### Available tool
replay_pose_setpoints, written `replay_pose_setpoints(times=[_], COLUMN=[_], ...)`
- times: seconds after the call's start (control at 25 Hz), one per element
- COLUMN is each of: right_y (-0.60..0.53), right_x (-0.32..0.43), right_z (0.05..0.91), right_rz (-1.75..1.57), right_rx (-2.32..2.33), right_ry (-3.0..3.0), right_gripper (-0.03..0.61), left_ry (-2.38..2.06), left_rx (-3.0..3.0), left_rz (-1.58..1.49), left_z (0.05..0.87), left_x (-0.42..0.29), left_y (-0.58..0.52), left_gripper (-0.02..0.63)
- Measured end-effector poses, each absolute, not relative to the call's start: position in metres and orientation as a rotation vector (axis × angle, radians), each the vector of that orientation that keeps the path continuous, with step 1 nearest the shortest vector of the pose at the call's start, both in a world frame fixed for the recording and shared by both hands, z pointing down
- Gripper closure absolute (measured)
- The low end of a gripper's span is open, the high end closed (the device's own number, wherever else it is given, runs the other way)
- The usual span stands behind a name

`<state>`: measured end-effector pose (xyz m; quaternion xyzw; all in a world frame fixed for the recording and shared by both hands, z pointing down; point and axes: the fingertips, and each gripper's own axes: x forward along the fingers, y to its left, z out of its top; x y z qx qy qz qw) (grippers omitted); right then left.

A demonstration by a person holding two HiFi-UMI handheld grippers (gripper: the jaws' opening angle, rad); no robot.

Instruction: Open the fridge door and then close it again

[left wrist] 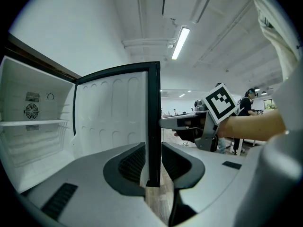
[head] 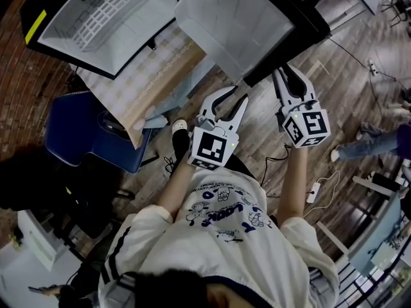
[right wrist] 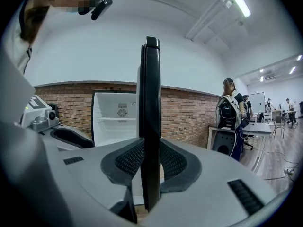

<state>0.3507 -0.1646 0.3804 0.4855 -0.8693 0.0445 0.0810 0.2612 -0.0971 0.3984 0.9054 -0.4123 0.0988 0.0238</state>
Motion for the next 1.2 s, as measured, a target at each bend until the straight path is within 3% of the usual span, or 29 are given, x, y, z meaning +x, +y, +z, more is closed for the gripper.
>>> replay_pose_setpoints(times=[1.2], right_y=[-0.103], right_x=[0.278], right_z=[0.383], right_rz=[0.112], right_rx=[1.031], right_ry=[-2.764], right_gripper=[0.494], left_ry=[-1.314], left_rx=[2.769], left_rz=[0.296], left_z=[0.402], left_x=[0.271], left_y=[-0.084], left_gripper=[0.497])
